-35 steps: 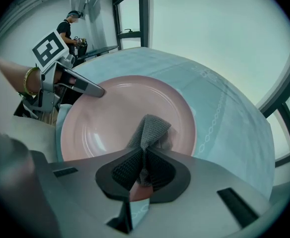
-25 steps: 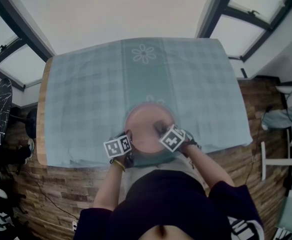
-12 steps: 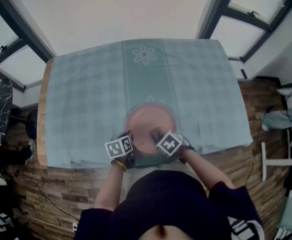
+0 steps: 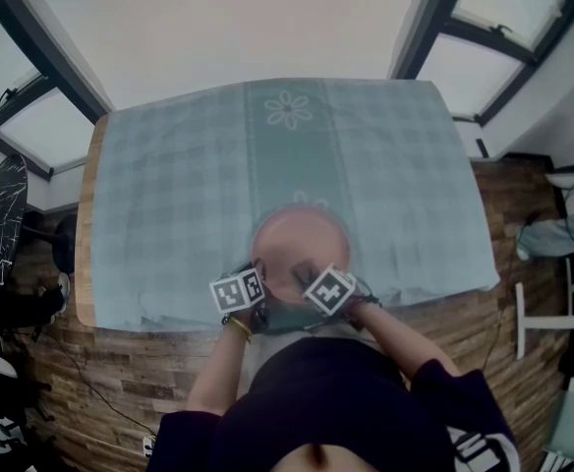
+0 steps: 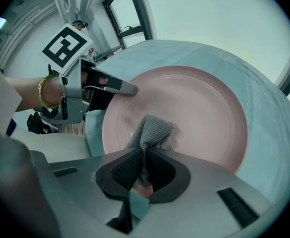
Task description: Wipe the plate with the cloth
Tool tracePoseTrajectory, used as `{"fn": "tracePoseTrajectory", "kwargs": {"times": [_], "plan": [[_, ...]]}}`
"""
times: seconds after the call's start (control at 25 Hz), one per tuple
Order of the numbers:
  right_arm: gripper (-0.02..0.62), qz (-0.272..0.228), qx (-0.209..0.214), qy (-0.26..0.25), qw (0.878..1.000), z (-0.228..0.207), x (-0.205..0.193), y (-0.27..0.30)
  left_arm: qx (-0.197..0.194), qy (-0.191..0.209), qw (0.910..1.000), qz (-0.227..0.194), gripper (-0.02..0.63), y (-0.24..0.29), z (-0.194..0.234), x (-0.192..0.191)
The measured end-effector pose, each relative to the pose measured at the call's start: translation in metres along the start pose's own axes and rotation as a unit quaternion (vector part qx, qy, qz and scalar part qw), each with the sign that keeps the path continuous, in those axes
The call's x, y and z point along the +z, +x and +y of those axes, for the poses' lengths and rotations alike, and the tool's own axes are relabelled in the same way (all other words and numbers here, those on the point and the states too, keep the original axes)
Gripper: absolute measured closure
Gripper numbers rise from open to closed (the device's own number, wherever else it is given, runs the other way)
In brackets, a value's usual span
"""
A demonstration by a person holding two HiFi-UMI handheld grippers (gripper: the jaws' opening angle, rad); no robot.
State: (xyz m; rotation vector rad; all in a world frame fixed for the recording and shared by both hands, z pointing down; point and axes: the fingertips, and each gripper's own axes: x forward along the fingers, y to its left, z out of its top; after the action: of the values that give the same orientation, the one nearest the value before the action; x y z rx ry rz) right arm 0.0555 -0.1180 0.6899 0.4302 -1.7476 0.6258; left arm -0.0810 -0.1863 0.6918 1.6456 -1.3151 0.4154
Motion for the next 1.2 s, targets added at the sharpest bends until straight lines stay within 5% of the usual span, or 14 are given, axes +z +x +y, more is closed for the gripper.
{"fn": "tracePoseTrajectory", "kwargs": {"times": [0.12,0.4,0.92,1.2], "plan": [[0.562,0.007,0.012,0.014,1.000,0.006,-0.004,0.000,-0.003,0.000,1.0000,0.001,0.558,0.000,0.000,0.000],[0.563,-0.106,0.044,0.071,0.991,0.021,0.028,-0.013,-0.010,0.024,0.9997,-0.002,0.554,-0.004,-0.002,0.001],[0.563,-0.233,-0.028,0.129,0.963,0.026,0.041,-0.055,-0.010,0.062,0.9974,-0.037,0.512,-0.059,-0.009,0.001],[0.563,-0.256,-0.050,0.151,0.954,0.044,0.028,-0.069,-0.027,0.097,0.9939,-0.045,0.514,-0.093,-0.028,-0.014]]}}
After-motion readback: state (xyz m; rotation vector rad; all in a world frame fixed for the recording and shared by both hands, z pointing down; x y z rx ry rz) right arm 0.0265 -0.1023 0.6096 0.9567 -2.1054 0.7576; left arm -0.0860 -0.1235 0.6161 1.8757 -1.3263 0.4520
